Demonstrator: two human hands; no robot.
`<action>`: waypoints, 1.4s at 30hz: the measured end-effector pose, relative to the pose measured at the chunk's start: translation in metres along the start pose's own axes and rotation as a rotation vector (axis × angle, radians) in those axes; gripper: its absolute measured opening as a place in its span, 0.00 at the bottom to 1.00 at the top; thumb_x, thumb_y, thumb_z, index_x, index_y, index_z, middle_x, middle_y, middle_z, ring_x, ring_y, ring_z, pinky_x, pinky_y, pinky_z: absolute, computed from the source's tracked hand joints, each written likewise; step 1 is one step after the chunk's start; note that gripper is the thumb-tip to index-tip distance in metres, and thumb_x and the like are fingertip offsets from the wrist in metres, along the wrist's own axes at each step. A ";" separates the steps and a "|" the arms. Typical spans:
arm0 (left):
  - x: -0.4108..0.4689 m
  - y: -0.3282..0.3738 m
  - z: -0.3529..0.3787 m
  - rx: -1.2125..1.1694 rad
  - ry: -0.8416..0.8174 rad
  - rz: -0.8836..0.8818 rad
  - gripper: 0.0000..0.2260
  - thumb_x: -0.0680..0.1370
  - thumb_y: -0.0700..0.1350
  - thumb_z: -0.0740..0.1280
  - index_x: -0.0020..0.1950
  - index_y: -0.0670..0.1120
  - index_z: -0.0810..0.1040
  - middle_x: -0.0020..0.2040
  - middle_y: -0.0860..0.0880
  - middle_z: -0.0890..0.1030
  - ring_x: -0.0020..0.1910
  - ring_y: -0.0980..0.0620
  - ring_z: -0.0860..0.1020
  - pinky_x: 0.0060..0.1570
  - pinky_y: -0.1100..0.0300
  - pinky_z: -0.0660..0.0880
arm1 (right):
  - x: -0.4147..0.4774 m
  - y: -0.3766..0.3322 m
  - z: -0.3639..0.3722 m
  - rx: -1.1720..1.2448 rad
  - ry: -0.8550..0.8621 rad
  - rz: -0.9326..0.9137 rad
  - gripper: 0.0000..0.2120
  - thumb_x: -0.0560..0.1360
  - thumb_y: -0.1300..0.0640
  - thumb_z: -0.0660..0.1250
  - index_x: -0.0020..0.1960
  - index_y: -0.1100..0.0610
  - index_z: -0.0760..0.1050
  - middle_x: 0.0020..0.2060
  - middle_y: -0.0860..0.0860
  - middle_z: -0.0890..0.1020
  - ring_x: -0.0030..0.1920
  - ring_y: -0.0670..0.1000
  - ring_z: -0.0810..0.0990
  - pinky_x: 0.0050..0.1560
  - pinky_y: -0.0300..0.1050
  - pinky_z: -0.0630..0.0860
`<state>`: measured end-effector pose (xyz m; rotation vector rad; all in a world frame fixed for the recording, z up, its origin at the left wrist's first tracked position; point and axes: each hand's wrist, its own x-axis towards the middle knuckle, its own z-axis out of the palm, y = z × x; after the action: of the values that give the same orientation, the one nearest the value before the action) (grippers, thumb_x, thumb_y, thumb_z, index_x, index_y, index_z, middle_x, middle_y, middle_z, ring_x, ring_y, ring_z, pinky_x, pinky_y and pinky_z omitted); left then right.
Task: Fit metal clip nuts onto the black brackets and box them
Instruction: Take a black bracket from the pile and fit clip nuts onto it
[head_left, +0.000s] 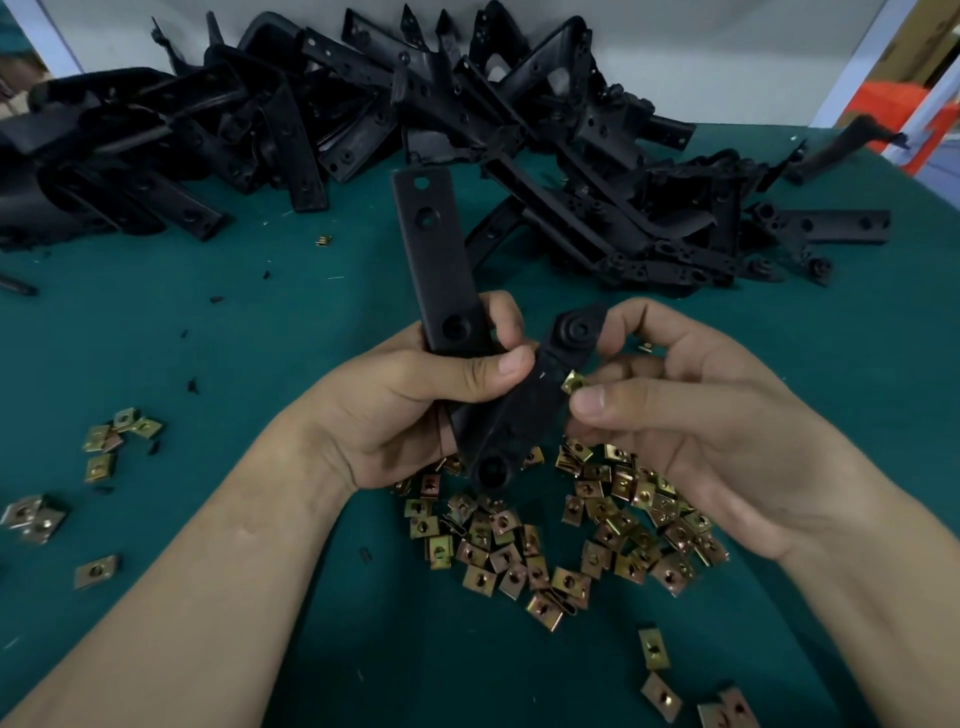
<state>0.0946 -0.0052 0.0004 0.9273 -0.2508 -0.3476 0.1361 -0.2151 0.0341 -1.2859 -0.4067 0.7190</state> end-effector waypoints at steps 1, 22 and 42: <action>0.000 0.000 0.001 0.028 0.008 -0.011 0.13 0.70 0.41 0.79 0.45 0.46 0.75 0.41 0.47 0.80 0.40 0.48 0.82 0.38 0.58 0.81 | 0.000 0.001 0.001 0.011 0.006 0.003 0.18 0.64 0.66 0.74 0.51 0.59 0.72 0.33 0.53 0.82 0.36 0.51 0.83 0.42 0.42 0.81; -0.002 0.009 -0.011 -0.079 0.368 0.288 0.06 0.76 0.39 0.69 0.46 0.49 0.74 0.38 0.53 0.83 0.39 0.56 0.84 0.38 0.62 0.81 | 0.000 0.022 0.011 -1.213 -0.258 -0.106 0.09 0.70 0.38 0.75 0.47 0.38 0.82 0.45 0.35 0.79 0.54 0.38 0.74 0.49 0.31 0.67; 0.001 0.005 -0.010 -0.012 0.339 0.232 0.06 0.75 0.40 0.70 0.44 0.49 0.76 0.40 0.52 0.83 0.40 0.53 0.83 0.34 0.59 0.80 | -0.001 0.024 0.008 -1.103 -0.136 -0.215 0.01 0.78 0.48 0.64 0.48 0.42 0.73 0.42 0.42 0.79 0.45 0.46 0.77 0.40 0.39 0.72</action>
<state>0.1006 0.0049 -0.0013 0.9189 -0.0430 0.0243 0.1244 -0.2073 0.0133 -2.1720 -1.1294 0.3736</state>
